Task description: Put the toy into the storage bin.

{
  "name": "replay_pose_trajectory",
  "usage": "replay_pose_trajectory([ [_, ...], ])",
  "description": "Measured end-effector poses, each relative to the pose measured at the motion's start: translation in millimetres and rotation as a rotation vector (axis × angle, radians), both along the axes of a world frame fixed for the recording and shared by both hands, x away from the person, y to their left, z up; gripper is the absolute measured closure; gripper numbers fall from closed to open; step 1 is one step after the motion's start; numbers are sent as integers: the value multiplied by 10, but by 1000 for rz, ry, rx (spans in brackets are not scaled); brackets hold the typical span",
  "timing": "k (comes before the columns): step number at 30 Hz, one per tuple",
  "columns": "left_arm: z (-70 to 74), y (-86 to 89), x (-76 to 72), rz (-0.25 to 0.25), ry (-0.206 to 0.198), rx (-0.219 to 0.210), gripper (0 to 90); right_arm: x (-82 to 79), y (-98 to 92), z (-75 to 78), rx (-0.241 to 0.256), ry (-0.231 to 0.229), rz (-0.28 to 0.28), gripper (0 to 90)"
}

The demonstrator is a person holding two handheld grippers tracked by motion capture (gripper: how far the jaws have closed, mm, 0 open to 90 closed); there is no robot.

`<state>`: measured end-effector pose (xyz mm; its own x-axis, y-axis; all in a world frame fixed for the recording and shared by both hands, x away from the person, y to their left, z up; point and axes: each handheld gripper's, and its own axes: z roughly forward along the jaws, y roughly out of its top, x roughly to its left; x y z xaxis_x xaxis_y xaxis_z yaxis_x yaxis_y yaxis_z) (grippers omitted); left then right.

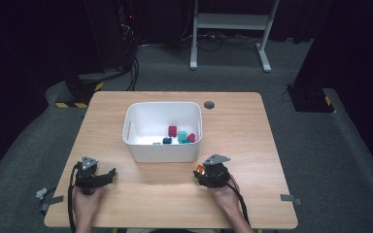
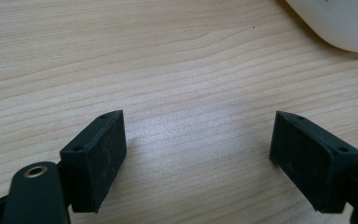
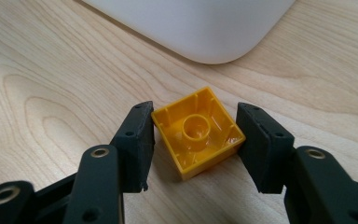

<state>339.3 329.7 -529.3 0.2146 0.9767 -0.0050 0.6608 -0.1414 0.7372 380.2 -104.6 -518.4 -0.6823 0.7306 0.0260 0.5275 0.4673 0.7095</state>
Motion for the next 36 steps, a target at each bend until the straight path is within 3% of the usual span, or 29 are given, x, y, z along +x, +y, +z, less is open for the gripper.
replay_pose_trajectory([
  [8,1,1,0,-1,1,2,185,-17,-57,84,0,-24,-19,494],
  [25,1,0,-1,-1,1,3,185,62,-428,493,107,-50,-69,496],
  [36,1,-1,0,-1,1,3,185,180,-464,740,140,-46,-57,496],
])
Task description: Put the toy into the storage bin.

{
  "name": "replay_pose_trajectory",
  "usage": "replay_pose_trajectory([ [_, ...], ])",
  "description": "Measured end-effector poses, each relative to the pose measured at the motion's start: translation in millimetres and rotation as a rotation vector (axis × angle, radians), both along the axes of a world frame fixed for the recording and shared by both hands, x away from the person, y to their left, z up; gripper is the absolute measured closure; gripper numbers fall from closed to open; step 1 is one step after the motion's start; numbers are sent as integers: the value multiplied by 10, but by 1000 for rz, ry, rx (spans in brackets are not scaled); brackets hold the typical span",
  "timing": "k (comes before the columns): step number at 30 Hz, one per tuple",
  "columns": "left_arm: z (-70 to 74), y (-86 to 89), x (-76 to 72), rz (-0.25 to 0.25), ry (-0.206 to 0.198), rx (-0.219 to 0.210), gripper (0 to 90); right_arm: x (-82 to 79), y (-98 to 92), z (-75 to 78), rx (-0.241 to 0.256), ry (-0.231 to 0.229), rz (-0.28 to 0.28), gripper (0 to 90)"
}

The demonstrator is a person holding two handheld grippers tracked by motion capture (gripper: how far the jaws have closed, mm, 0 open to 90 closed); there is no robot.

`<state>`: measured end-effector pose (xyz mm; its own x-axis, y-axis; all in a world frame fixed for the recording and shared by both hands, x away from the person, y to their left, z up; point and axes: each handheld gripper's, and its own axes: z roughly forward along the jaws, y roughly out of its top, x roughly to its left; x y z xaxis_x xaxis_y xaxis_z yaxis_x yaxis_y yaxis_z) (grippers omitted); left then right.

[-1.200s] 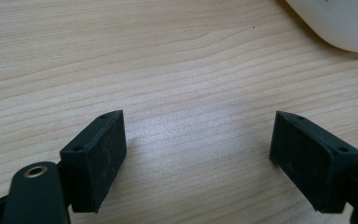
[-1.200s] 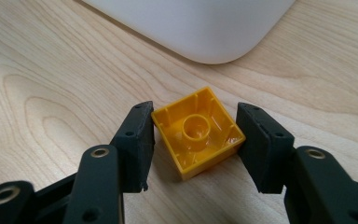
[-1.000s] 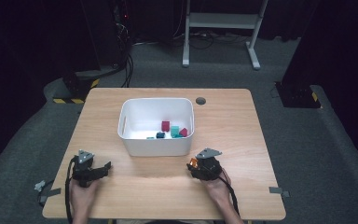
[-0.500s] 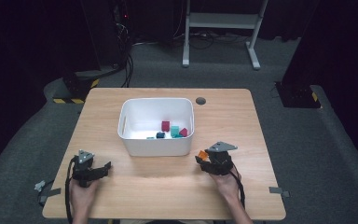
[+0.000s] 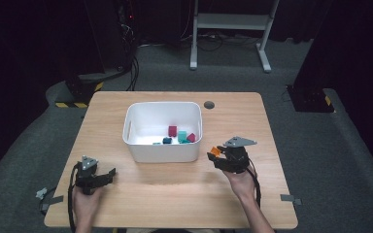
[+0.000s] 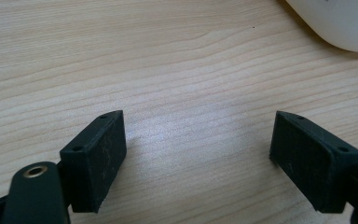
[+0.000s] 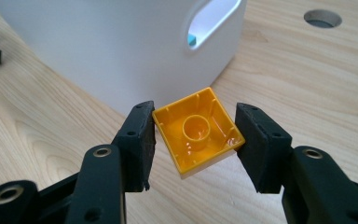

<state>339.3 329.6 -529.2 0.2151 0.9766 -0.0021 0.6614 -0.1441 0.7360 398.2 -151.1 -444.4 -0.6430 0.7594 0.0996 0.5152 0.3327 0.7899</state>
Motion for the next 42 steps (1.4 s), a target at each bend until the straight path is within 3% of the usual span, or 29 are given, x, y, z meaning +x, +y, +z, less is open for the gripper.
replay_pose_trajectory([
  [5,0,0,0,0,0,-1,185,61,-8,144,10,-16,9,496],
  [11,0,-1,-2,-1,0,0,184,106,-34,305,57,-16,7,497],
  [24,0,0,0,-1,0,0,184,215,31,580,89,-42,17,497],
  [35,0,1,0,-1,0,-1,184,312,104,734,85,-55,37,498],
  [42,-1,0,1,0,-1,-3,184,413,256,855,69,-60,61,497],
])
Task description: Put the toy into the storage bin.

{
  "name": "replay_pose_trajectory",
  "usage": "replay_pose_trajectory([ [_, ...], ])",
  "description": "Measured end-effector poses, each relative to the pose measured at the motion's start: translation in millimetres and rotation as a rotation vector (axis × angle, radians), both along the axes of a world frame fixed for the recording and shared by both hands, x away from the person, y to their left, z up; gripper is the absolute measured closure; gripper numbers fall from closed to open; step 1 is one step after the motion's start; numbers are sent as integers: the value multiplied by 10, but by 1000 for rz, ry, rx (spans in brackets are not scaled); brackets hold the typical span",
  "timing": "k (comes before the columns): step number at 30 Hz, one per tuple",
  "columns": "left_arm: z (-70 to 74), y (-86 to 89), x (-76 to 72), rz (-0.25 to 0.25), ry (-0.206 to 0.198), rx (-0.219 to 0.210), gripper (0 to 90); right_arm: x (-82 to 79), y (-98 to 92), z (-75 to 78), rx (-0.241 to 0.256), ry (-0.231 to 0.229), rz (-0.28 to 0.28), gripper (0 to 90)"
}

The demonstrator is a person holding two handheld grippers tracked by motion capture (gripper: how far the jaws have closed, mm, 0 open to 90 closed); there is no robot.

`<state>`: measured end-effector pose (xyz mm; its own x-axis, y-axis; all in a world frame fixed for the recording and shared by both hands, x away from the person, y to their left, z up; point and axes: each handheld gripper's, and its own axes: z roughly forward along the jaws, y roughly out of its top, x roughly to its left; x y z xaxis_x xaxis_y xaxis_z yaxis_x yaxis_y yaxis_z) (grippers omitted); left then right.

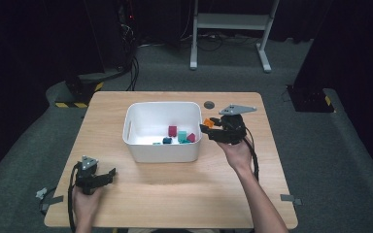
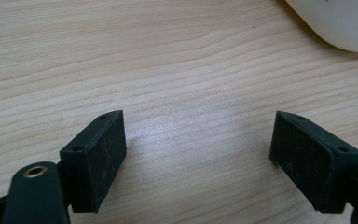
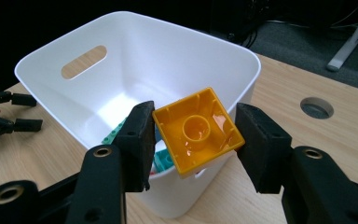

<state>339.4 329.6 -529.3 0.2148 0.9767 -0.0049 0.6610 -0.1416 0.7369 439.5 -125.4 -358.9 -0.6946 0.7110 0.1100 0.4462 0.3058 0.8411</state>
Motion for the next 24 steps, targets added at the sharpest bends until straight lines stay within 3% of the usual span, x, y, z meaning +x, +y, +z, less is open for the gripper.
replay_pose_trajectory([
  [15,-1,0,0,0,-1,0,184,219,406,100,-16,-3,60,497],
  [24,0,0,0,0,0,0,184,354,655,20,-41,26,90,495],
])
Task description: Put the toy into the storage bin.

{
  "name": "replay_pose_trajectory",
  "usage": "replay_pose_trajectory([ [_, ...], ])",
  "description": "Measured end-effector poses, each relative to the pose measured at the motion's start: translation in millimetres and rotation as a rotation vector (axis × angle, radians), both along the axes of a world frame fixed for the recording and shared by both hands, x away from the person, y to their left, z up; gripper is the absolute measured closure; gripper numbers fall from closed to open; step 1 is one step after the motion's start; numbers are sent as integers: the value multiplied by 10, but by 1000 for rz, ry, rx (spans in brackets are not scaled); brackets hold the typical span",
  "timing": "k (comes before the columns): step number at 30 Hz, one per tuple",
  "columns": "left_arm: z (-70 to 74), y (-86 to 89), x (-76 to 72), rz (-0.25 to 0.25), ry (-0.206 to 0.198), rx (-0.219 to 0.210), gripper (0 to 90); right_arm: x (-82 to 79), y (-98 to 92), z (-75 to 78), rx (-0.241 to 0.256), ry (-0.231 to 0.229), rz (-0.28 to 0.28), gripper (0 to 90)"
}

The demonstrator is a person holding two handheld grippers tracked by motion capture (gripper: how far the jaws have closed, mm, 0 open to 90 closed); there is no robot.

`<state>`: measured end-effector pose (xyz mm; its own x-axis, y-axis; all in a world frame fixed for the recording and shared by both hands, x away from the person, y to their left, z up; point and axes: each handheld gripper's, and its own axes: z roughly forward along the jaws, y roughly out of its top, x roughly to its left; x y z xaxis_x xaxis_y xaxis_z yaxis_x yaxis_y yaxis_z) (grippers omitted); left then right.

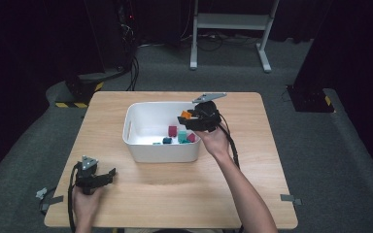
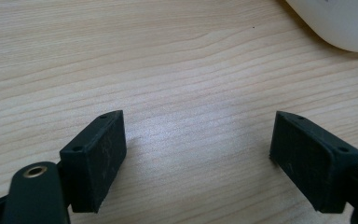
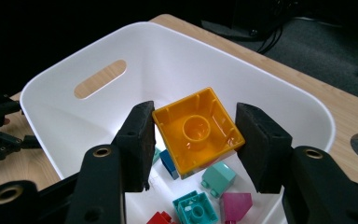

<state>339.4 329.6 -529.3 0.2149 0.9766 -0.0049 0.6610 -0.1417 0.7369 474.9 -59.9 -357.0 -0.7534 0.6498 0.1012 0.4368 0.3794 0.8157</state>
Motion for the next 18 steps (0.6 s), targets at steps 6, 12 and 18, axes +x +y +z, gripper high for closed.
replay_pose_trajectory([
  [6,0,0,0,1,0,0,185,74,105,-93,-32,18,2,492],
  [12,0,0,0,1,0,0,185,164,177,-210,-59,61,5,393],
  [18,0,0,0,1,0,0,186,141,142,-175,-49,44,5,384],
])
